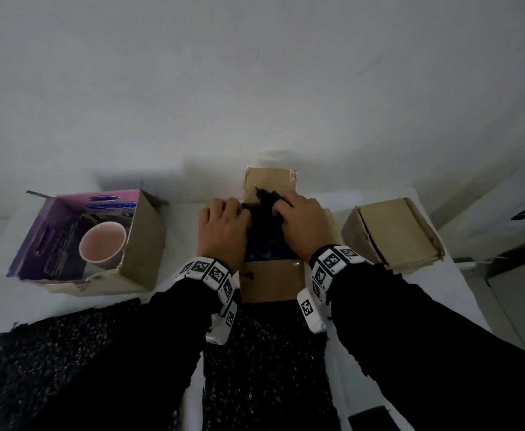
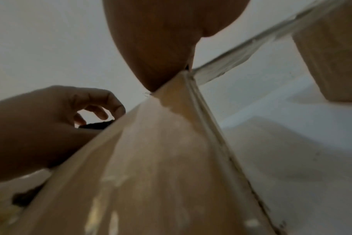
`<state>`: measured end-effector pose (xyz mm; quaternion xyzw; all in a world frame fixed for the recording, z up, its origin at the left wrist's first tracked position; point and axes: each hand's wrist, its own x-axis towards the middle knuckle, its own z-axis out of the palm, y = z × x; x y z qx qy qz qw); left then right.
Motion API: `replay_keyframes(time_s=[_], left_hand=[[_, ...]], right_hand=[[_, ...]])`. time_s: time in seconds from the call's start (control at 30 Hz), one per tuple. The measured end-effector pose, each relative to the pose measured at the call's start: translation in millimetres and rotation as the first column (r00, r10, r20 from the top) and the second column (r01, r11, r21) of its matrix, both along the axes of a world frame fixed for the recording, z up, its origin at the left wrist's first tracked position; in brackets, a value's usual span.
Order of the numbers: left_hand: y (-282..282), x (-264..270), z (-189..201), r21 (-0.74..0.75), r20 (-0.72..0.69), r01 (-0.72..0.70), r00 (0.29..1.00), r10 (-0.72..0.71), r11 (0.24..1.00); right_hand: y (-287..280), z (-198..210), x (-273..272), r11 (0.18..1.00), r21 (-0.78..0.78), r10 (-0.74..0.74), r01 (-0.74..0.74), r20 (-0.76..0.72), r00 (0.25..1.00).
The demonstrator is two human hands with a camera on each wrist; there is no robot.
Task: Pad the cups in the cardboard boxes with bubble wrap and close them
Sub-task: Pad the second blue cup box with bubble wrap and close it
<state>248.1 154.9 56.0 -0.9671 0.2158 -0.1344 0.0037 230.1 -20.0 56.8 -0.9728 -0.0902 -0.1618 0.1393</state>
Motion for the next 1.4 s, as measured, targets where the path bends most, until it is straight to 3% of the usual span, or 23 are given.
replay_keyframes(time_s=[0.2, 0.53, 0.7, 0.87, 1.0, 1.13, 1.27, 1.4], left_hand=[[-4.2, 3.2, -2.0, 0.145, -0.061, 0.041, 0.998, -0.033, 0.989], [1.5, 1.7, -12.1, 0.053, -0.119, 0.072, 0.991, -0.065, 0.996], [5.4, -0.7, -11.4, -0.076, -0.018, 0.063, 0.998, -0.065, 0.995], [5.8, -6.1, -13.2, -0.117, -0.016, 0.078, 0.997, -0.081, 0.990], [6.0, -4.0, -15.2, -0.047, -0.109, 0.087, 0.990, -0.092, 0.995], [2.2, -2.1, -14.0, -0.009, -0.145, 0.102, 0.984, -0.102, 0.995], [2.6, 0.8, -16.0, 0.003, -0.154, 0.107, 0.982, -0.105, 0.994], [-0.6, 7.6, -9.8, 0.161, -0.252, 0.125, 0.964, -0.082, 0.979]], right_hand=[[9.3, -9.5, 6.6, 0.977, -0.203, -0.087, 0.070, -0.073, 0.994], [12.9, -6.0, 5.6, 0.911, -0.413, -0.110, 0.014, -0.210, 0.971], [6.4, -2.6, 7.2, 0.963, -0.269, -0.074, 0.023, -0.183, 0.980], [1.7, -5.2, 2.1, 0.994, -0.113, 0.002, -0.005, -0.027, 1.000], [-0.5, -8.1, 4.0, 0.949, -0.306, -0.094, 0.072, -0.058, 0.994], [-3.0, -9.3, 0.6, 0.915, -0.399, -0.114, 0.057, -0.121, 0.986], [-0.7, -11.0, -3.0, 0.901, -0.422, -0.144, 0.102, -0.068, 0.987], [-2.4, -12.4, -1.7, 0.910, -0.406, -0.125, 0.086, -0.071, 0.990]])
